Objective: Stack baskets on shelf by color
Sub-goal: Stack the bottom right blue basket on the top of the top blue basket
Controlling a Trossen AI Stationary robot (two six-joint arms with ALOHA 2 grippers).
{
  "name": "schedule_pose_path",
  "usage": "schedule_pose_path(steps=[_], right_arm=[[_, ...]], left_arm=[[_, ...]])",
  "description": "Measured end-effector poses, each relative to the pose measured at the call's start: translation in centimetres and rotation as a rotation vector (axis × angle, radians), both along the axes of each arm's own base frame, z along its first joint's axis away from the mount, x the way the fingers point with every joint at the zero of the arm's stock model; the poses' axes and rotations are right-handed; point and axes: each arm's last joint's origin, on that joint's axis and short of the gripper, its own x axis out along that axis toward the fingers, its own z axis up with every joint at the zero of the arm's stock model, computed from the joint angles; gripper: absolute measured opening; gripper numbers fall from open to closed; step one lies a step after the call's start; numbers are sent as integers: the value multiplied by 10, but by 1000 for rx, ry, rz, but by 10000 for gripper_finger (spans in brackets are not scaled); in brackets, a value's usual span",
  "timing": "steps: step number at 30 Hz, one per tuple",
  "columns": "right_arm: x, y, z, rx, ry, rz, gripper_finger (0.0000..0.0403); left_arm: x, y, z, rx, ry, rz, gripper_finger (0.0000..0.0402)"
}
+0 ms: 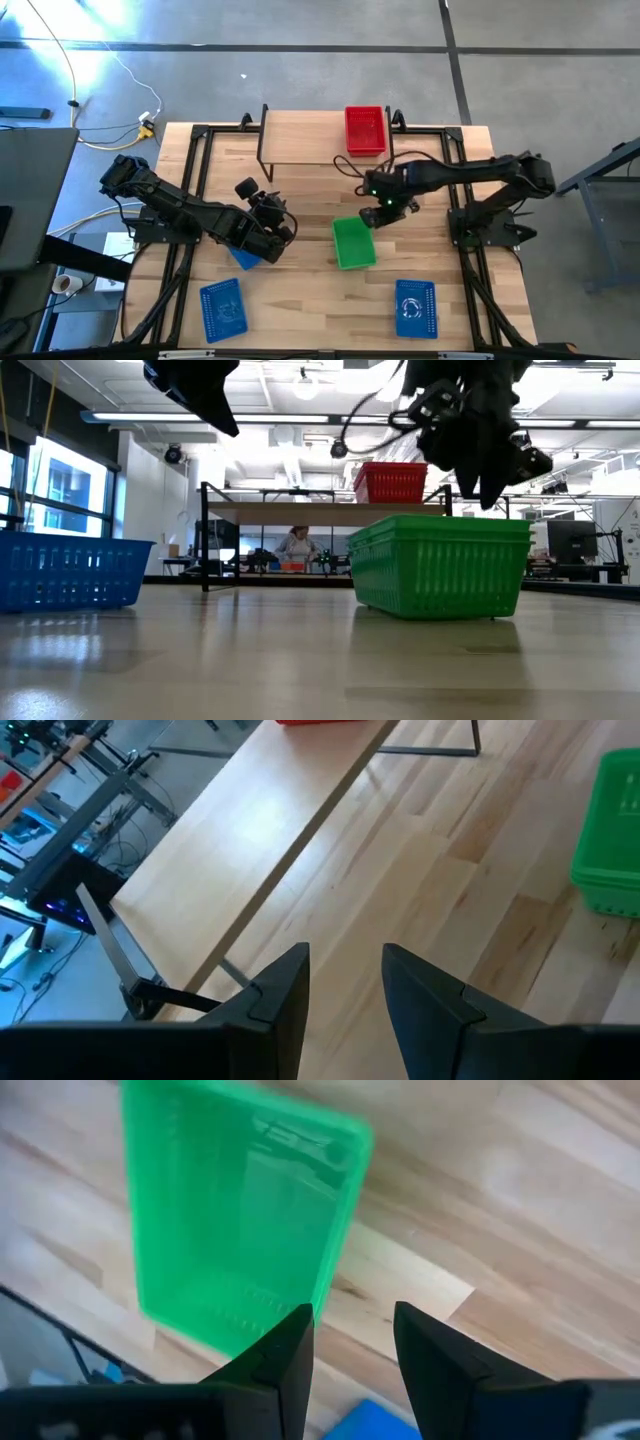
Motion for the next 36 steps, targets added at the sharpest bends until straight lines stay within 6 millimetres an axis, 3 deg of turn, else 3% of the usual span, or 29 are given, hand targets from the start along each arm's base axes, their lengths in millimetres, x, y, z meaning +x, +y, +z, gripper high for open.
schedule_pose_path(steps=[7,21,36], right_arm=[[-10,35,13,-101,-33,77,128],[-33,102,12,-196,35,152,128],[-68,155,7,-188,126,16,128]], left_arm=[[0,-1,-1,-40,-5,0,117],[-2,-17,-4,-211,-16,-47,117],[-6,-31,-5,-246,-25,-86,117]])
